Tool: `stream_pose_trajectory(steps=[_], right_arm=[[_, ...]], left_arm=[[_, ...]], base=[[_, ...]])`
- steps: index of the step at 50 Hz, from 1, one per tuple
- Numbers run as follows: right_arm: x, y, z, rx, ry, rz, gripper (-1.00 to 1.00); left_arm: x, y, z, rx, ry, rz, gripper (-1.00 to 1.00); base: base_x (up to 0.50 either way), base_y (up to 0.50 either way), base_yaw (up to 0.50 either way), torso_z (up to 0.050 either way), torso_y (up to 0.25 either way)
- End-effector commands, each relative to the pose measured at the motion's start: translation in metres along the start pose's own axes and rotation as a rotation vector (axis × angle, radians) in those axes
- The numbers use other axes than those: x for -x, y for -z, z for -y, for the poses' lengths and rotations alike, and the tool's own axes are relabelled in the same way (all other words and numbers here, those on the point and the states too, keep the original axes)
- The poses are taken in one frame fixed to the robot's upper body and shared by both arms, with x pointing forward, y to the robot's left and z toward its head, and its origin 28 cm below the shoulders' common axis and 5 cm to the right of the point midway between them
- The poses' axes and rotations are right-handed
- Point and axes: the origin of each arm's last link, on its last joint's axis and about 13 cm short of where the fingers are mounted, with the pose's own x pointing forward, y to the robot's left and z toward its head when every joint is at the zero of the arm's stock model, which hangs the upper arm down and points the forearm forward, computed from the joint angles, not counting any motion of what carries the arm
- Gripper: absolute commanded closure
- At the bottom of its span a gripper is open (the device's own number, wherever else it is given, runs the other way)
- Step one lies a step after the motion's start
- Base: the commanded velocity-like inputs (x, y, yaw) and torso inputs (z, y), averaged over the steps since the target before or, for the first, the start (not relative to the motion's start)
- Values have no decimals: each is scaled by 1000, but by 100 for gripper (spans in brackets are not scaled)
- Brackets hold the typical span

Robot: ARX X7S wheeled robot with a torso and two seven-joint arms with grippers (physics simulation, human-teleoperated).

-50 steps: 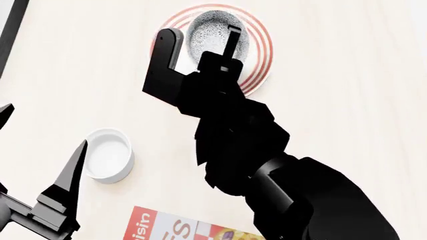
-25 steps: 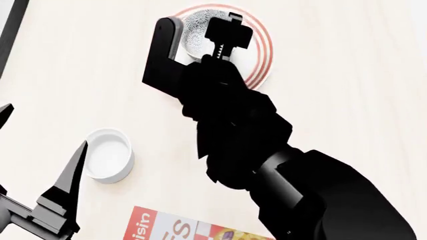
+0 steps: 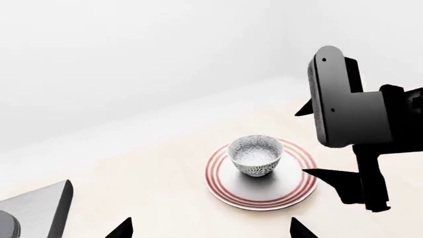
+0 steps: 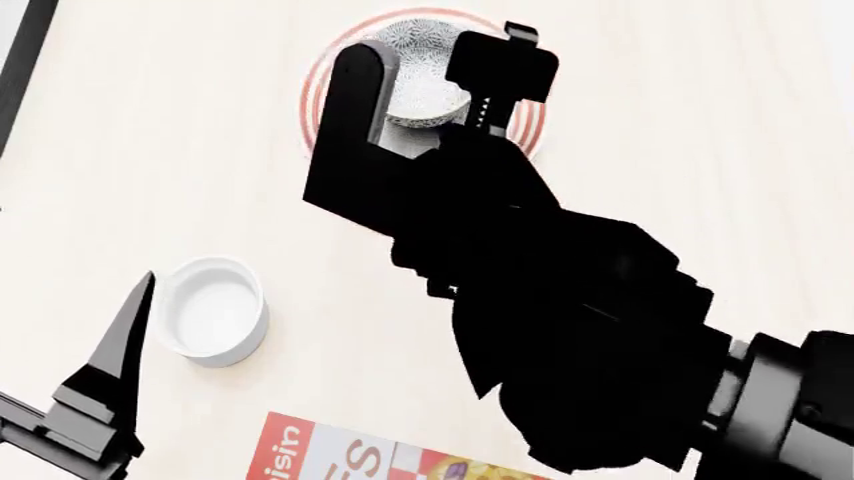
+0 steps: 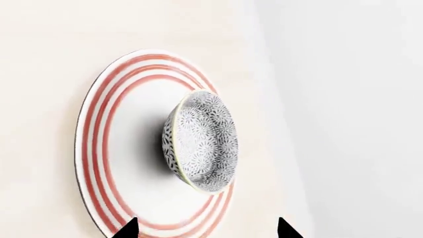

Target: Pick the akita bowl on the cookies box and place it on the plate.

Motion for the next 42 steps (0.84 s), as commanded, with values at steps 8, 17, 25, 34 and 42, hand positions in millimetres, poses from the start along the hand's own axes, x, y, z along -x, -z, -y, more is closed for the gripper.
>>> stream_pose_trajectory(steps=[8, 17, 25, 34, 42], right_arm=[[112, 30, -14, -208, 262, 172, -100], [162, 43, -43, -416, 469, 278, -100], [201, 45, -61, -503, 660, 389, -100], [228, 50, -69, -638, 849, 475, -100], [236, 55, -80, -607, 942, 511, -100]], left_arm=[[14, -12, -5, 12, -158, 101, -100], [26, -26, -8, 60, -305, 224, -100], [36, -27, -7, 45, -453, 346, -100], [48, -32, -12, 60, -616, 498, -100], [62, -34, -15, 78, -761, 640, -100]], base=[[0, 0, 0, 0, 0], [0, 0, 0, 0, 0], [0, 0, 0, 0, 0], [0, 0, 0, 0, 0], [0, 0, 0, 0, 0]])
